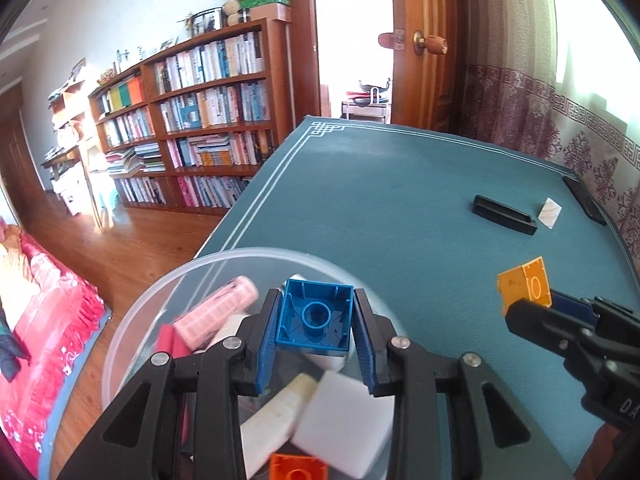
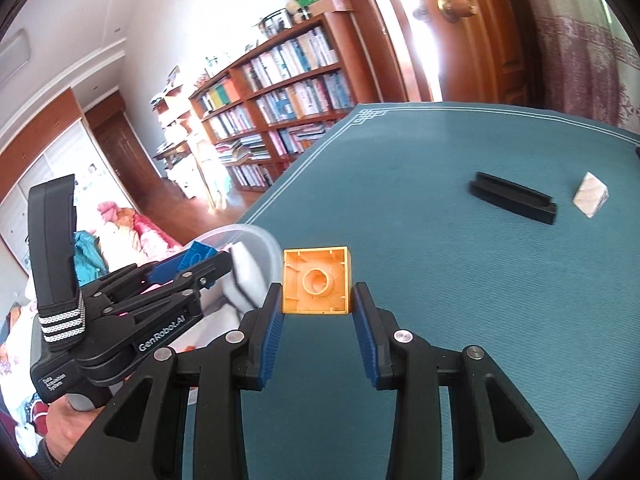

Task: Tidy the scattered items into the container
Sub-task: 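Carry the blue and yellow blocks over to the clear bowl, then open the left tool over the bowl while the right tool releases the yellow block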

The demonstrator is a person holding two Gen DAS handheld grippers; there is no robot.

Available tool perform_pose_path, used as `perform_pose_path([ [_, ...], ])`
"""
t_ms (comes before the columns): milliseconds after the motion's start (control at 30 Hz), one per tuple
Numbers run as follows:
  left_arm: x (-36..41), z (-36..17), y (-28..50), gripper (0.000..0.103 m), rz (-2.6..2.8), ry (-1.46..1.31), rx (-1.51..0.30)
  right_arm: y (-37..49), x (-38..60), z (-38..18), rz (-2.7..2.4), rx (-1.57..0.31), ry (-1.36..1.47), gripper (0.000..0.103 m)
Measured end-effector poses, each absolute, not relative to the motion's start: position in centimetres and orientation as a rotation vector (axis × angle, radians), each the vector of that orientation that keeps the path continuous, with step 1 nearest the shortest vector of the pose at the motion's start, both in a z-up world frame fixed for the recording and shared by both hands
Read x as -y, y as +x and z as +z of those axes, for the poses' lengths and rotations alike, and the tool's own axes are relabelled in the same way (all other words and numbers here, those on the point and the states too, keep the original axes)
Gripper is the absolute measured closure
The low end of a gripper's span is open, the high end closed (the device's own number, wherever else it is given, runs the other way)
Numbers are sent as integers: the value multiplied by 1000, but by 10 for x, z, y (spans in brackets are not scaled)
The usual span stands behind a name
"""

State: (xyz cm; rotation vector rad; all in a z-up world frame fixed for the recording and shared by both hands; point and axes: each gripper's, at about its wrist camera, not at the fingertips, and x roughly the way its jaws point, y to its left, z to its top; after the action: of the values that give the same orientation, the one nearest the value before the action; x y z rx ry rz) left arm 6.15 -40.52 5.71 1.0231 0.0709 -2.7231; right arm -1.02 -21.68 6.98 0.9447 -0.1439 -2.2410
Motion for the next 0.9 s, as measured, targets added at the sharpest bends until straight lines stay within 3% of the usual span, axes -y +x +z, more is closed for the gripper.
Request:
perform_pose_path([
  [633,447,45,82,64,-2670,1017,-154,9,283,63,-2163,46,947,66],
  [700,448,45,82,61,-2677,1018,-163,8,286,62,-2160,43,950,66],
  [900,451,46,85,35,-2699,1011,-181,7,291,57,-2144,41,966,65],
])
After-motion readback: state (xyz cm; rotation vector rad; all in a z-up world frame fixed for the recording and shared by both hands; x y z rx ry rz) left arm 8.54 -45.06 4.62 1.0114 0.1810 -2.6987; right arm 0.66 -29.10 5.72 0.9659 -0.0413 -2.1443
